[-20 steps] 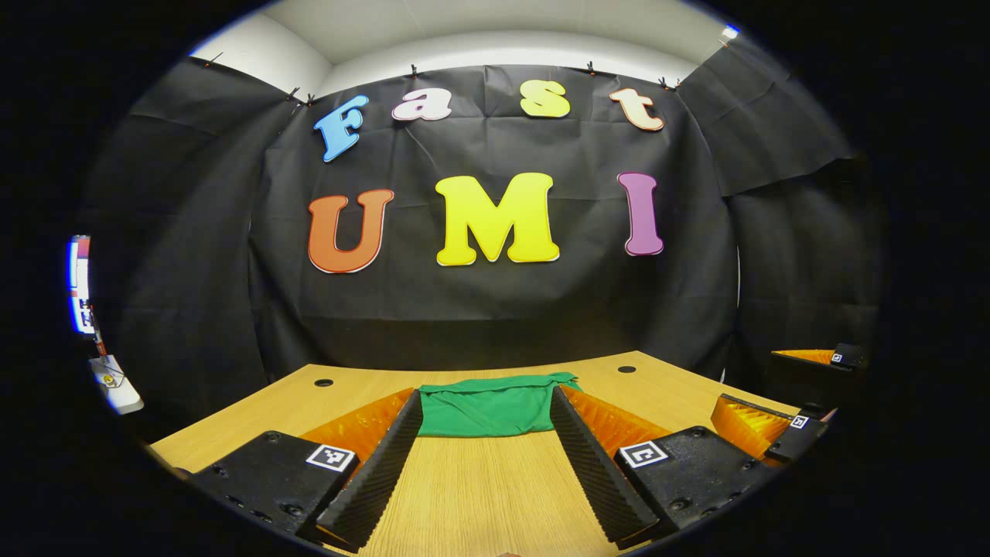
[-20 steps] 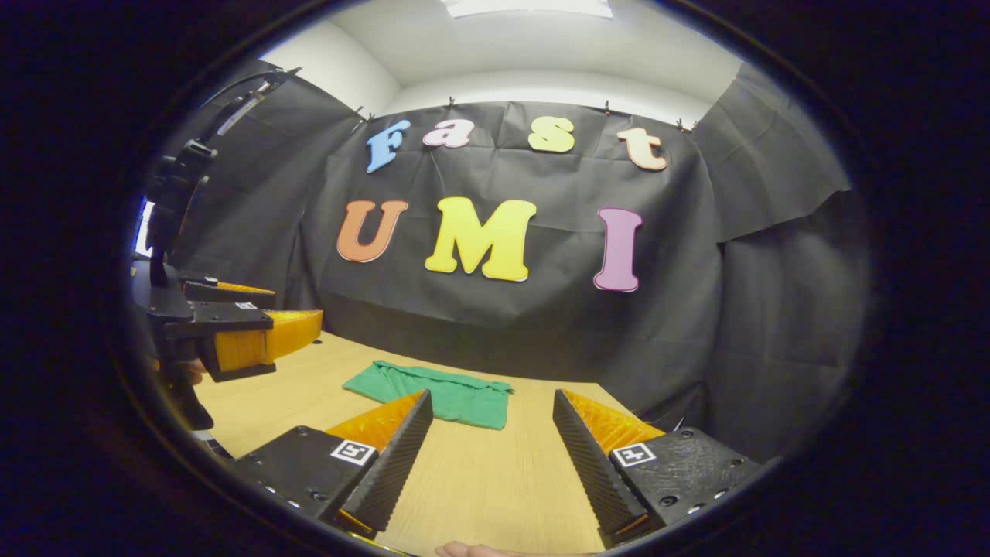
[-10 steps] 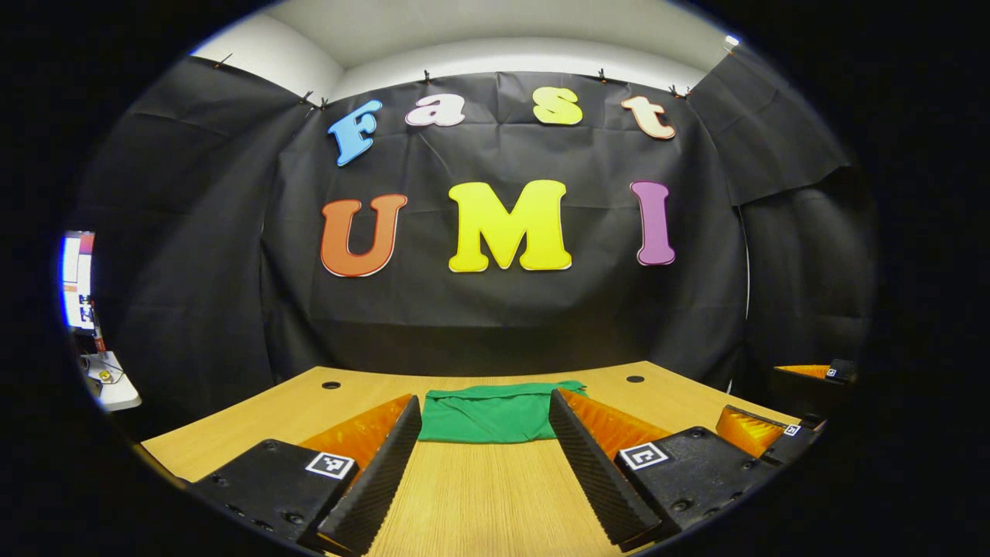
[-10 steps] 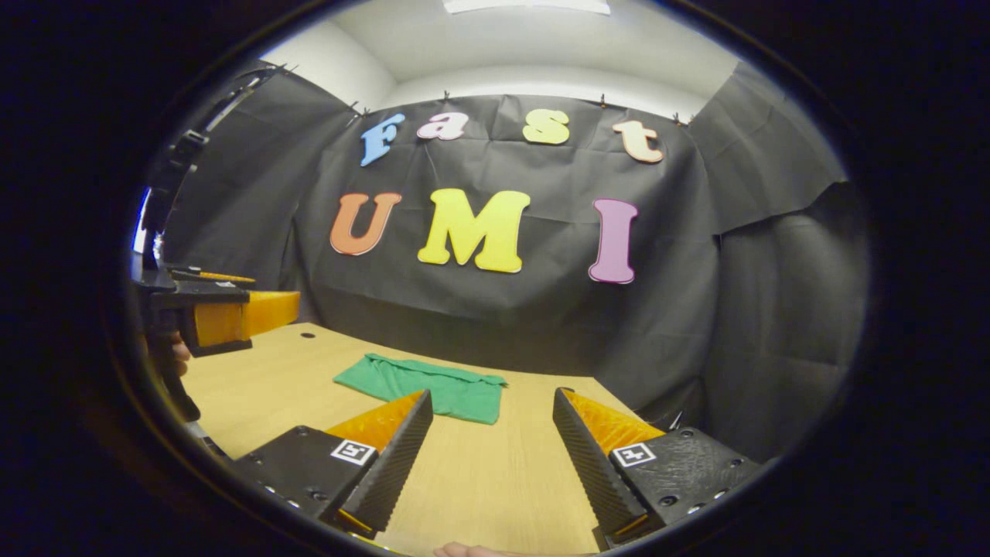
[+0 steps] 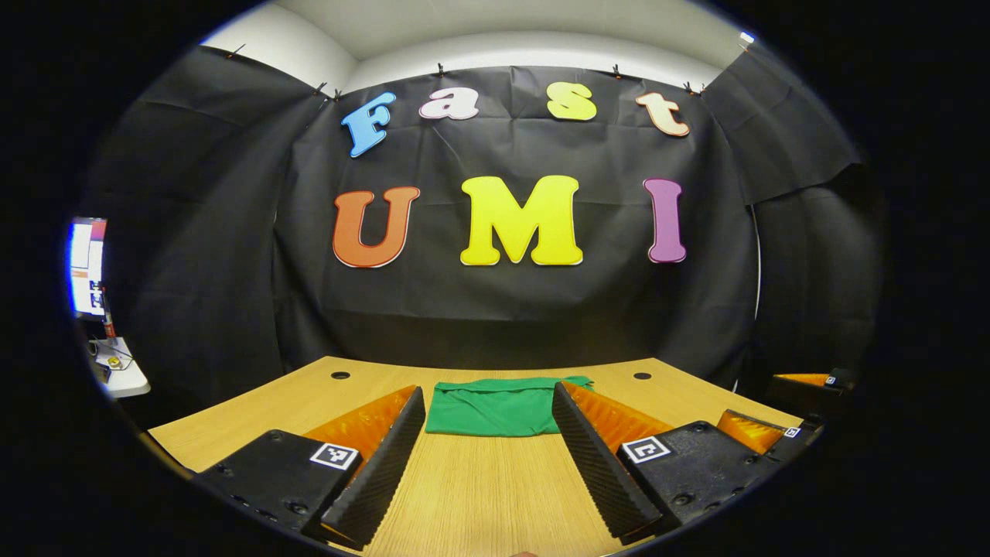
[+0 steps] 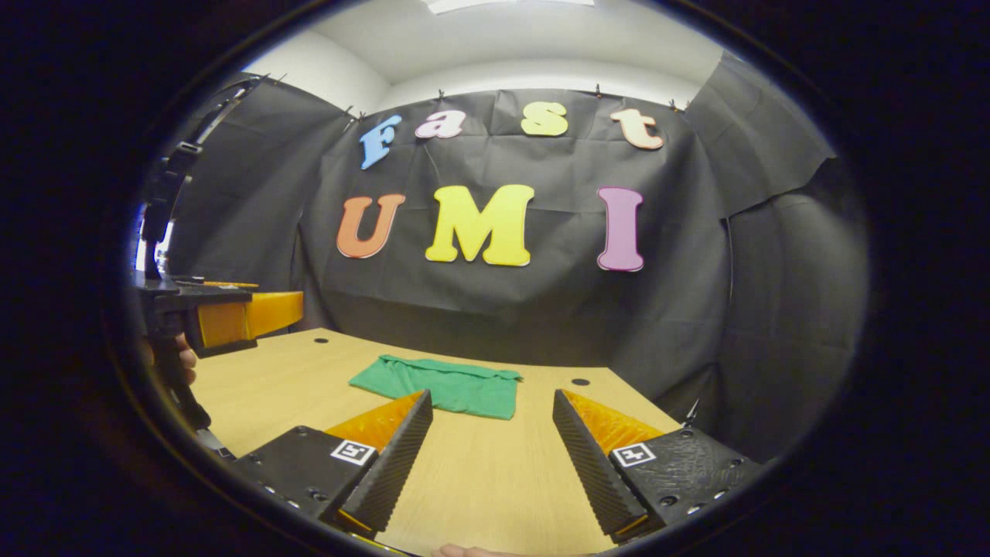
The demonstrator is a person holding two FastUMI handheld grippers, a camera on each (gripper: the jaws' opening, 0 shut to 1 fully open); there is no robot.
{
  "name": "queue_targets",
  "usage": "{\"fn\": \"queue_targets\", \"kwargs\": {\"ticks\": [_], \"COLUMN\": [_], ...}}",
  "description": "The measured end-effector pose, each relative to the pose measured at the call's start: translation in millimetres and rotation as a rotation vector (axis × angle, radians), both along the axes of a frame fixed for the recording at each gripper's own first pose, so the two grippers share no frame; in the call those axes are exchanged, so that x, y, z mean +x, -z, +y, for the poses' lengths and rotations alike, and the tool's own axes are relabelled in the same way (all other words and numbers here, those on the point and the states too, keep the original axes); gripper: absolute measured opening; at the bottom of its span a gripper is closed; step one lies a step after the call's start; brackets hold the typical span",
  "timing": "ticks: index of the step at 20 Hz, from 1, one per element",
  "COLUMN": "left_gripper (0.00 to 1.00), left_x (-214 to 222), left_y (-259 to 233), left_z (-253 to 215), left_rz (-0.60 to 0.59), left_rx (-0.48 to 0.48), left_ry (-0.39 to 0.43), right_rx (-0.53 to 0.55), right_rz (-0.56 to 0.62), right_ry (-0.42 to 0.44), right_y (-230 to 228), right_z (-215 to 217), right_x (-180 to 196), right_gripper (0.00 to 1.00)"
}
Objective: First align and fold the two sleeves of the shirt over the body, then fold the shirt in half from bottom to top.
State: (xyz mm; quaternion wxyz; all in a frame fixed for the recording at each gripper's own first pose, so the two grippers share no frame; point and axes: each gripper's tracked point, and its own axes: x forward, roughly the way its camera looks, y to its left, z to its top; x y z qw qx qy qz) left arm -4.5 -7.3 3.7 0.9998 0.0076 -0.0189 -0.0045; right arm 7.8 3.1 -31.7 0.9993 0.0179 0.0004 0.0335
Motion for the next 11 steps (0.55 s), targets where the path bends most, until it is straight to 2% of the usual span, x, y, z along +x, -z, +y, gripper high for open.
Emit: {"fn": "queue_targets", "kwargs": {"ticks": [1,11], "left_gripper": [1.00,1.00], "left_x": [0.2,3.2], "left_y": [1.6,7.3], "left_z": [1.2,3.3], "left_rz": [-0.001,0.017], "left_rx": [0.000,-0.009], "left_ry": [-0.002,-0.015], "right_rx": [-0.006,0.013], "right_rz": [-0.003,0.015], "right_ry": [0.002,0.019], "right_y": [-0.6,6.4], "right_z": [-0.5,-9.5], "right_x": [0.5,8.3], "right_gripper": [0.97,0.95]}}
